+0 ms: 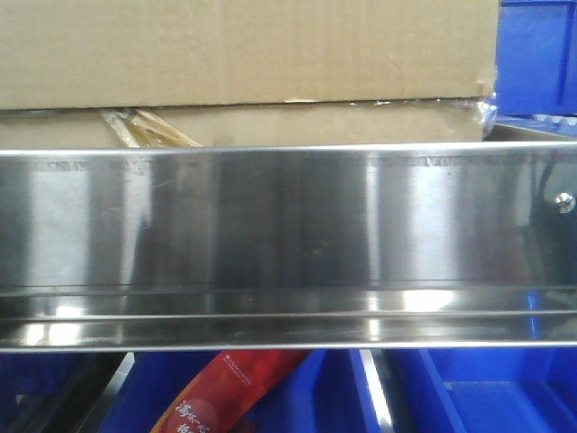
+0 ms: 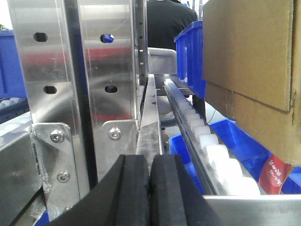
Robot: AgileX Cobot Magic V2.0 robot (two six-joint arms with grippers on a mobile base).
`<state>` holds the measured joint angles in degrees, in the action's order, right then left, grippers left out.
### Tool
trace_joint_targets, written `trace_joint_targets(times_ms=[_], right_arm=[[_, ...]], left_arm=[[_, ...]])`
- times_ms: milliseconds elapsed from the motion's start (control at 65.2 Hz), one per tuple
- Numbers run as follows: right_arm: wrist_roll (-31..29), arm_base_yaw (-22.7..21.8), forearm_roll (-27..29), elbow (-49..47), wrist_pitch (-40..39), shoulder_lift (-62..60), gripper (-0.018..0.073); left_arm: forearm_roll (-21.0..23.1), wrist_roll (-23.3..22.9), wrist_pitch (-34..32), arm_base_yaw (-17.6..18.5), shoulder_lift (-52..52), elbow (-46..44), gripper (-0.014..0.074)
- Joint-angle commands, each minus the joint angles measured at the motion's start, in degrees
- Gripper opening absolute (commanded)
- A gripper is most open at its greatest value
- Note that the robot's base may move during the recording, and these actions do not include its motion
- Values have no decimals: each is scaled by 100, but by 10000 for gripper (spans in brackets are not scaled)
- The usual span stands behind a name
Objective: Grab carton from right shelf to conveyor
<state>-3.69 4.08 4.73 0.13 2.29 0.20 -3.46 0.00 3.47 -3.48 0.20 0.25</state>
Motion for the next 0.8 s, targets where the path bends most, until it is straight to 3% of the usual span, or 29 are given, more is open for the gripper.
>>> trace_joint_targets(times_ms=[0,123,322,429,675,782], right_arm=[[-41,-4,27,-13,-180,-20,-75],[-41,-4,27,-13,-197,-20,-75],[-41,-4,249,-13,-886,-20,-75],[-41,-4,396,-335,-676,-20,-75],[-41,-4,409,-2243,1349,87,-71],[-41,-4,458,-3152,2090,495,1]], left_arm=[[22,0,-205,-15,-20,-25,4],[33,0,-347,-15,-20,-25,4],[34,0,-953,-15,-20,-25,4],[84,0,-1194,-15,-20,-25,4],[96,0,161,-15,103,-1555,4],[96,0,900,-15,580,-2474,36]])
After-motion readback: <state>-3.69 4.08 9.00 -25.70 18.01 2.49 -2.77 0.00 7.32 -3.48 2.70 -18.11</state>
